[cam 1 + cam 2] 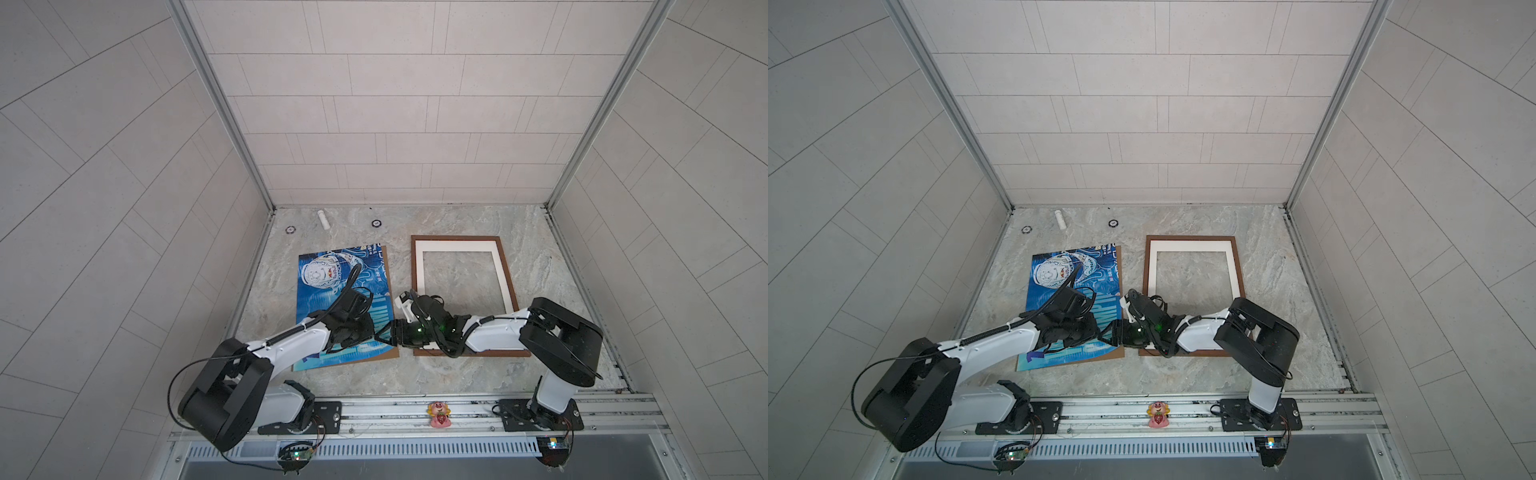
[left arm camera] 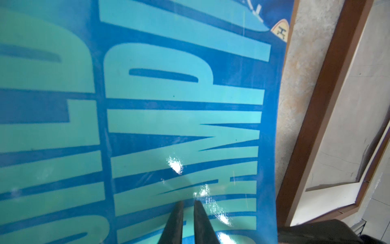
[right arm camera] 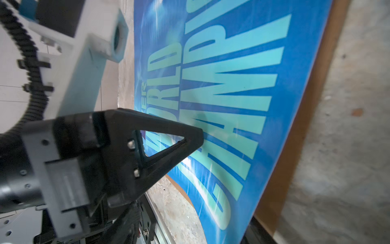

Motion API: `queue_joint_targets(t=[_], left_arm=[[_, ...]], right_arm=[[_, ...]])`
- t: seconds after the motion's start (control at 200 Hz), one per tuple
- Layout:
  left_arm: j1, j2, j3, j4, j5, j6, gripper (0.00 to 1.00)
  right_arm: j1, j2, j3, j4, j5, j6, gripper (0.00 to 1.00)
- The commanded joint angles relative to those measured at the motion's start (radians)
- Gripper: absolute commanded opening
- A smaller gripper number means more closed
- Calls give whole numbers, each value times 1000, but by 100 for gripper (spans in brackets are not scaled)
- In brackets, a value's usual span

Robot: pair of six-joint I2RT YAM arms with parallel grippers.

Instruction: Put the photo into the frame

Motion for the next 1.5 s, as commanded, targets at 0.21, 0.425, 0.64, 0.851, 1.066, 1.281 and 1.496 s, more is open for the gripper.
queue_joint_targets(t=[0.21,0.425,0.64,0.851,1.066,1.281,1.496], left_arm=[[-4,7,-61,-149,-9,-10,18],[-3,9,-43,-158,24,1,18],[19,-27,115,-328,8,64,25],[61,-51,326,-508,-2,109,59],[104,-19,465,-496,-64,110,71],[141,122,614,-561,-57,223,74],[149,215,665,-517,-92,235,78]], right_arm=[[-4,70,19,52,23,9,36],[-4,102,36,39,36,-13,5],[15,15,49,-166,162,-152,0],[87,-92,82,-364,379,-292,0],[154,-106,114,-439,493,-350,0],[221,-104,196,-564,594,-412,0],[284,-129,225,-615,700,-462,0]])
